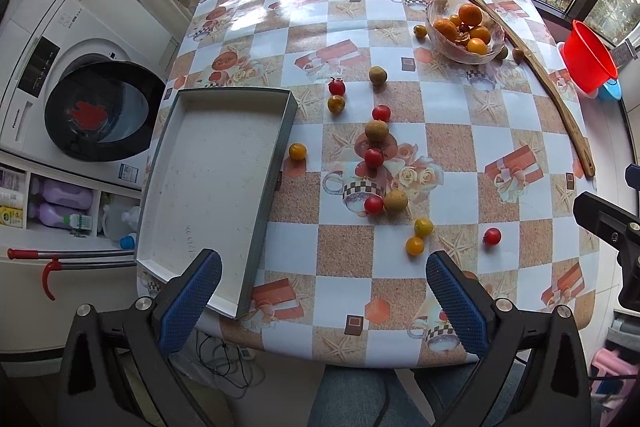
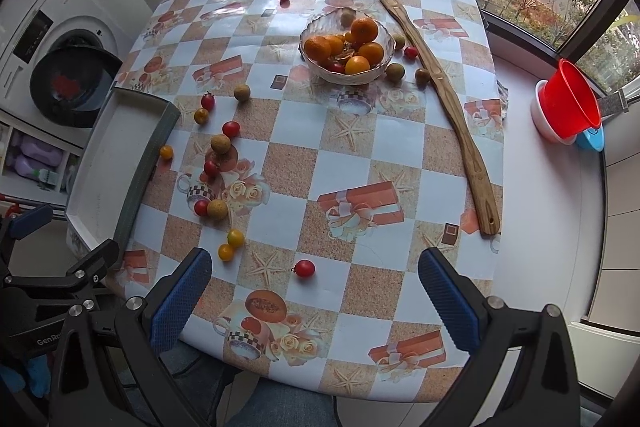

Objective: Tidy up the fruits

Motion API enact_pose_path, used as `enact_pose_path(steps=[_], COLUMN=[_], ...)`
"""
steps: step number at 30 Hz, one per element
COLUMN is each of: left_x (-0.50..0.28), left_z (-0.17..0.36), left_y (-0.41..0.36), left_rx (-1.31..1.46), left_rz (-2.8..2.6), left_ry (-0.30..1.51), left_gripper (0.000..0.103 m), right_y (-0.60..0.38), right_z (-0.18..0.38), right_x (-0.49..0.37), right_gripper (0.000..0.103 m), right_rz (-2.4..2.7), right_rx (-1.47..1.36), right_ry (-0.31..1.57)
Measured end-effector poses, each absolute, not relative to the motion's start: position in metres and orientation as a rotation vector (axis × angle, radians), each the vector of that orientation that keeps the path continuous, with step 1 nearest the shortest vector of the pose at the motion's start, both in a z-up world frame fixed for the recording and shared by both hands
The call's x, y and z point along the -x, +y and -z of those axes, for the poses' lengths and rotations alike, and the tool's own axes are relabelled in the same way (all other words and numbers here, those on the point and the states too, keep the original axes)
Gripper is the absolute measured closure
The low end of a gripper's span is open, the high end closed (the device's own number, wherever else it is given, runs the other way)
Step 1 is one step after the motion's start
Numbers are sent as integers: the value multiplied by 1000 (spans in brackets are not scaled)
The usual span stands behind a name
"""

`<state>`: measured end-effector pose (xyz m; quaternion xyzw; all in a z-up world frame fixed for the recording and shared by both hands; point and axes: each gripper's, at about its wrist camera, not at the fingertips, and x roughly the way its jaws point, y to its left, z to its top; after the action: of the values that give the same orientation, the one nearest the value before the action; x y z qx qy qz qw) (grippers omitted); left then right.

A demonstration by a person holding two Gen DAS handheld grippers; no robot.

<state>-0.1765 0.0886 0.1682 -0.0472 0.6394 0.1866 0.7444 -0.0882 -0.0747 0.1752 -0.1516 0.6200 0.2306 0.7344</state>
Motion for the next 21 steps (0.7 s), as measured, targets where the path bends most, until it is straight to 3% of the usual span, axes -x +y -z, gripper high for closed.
enact_pose_path(steps=[9, 21], left_x=[188, 182], left_z=[-149, -71], left_y=[99, 113], left_rx=[121, 75], left_rz=[-411, -294], left_ry=[1414, 1461], left_gripper=[0, 0], right_y=[-82, -97], right_z=[-162, -95], right_x=[93, 113], right_gripper=[0, 0], right_rz=[-489, -371], right_rx=[282, 219], right_ry=[1400, 1516])
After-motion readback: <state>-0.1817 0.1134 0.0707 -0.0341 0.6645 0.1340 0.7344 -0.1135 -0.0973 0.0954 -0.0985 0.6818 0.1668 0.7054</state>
